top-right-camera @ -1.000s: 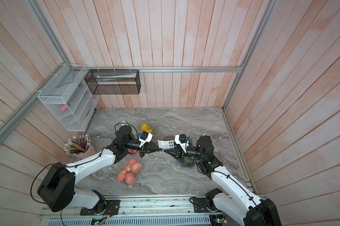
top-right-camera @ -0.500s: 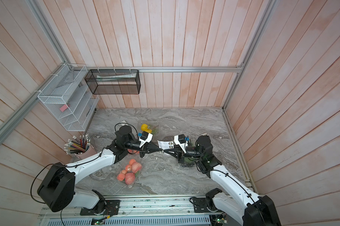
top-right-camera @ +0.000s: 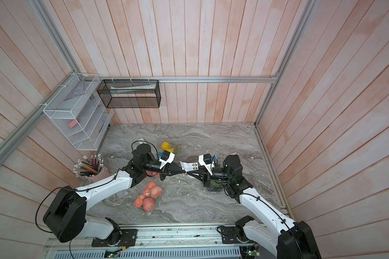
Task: Label fruit boxes
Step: Adjust the label sticker.
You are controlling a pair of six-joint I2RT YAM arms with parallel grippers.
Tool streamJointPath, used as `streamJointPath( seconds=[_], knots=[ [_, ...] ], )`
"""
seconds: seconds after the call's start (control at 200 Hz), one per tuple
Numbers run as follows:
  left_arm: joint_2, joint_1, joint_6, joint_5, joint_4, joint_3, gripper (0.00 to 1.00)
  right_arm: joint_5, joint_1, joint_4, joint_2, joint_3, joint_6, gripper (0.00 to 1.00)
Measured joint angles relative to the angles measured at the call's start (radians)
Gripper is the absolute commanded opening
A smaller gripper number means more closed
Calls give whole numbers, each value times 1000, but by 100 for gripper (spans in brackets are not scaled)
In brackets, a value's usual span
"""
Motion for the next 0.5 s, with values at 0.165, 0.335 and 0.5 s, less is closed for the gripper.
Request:
streamJointPath(
  seconds=[0.165, 0.335, 0.5],
  knots=[
    [0, -2, 0, 0, 1, 0, 0, 8, 0, 4, 1, 0, -2, 0],
    [0, -2, 0, 0, 1, 0, 0, 35, 0, 3, -3, 0, -16, 0],
    [0, -2, 0, 0, 12, 0, 0, 58, 0, -2, -14, 0, -27, 0]
  ],
)
